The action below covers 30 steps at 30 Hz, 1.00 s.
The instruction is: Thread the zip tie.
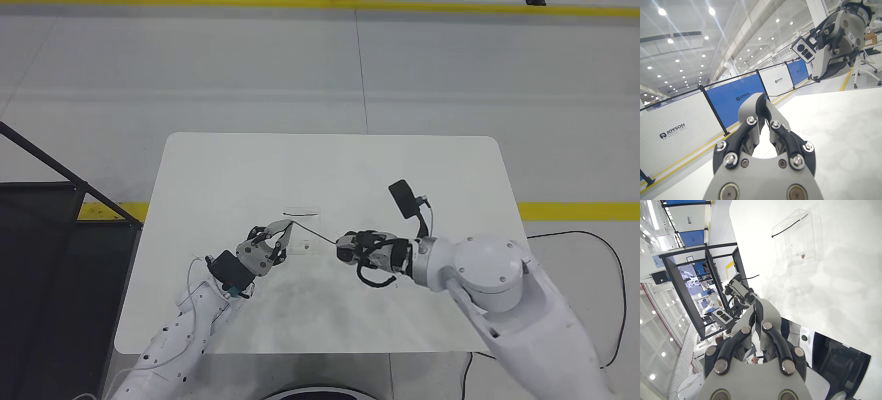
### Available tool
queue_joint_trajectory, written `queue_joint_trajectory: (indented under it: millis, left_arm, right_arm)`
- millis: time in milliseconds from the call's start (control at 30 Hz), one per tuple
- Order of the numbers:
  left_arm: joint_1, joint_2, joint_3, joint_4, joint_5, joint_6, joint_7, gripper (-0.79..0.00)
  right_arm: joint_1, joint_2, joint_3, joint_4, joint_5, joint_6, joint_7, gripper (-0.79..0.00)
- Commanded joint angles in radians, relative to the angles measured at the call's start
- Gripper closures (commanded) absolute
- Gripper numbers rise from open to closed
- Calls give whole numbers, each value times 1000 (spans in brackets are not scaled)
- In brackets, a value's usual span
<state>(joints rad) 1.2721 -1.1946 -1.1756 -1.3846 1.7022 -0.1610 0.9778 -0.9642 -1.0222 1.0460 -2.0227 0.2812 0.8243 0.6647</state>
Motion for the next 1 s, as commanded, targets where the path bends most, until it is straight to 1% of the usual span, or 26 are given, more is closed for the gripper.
queue_joint_trajectory:
  millis: [0, 967]
  left_arm:
    - [0, 0, 0, 0, 0, 0, 0, 0]
    - [0, 0, 0, 0, 0, 0, 0, 0]
  right_arm:
    - [-1, 0, 1, 0, 1, 0, 0, 0]
    - [-21, 9, 5, -19, -12, -23, 13, 0]
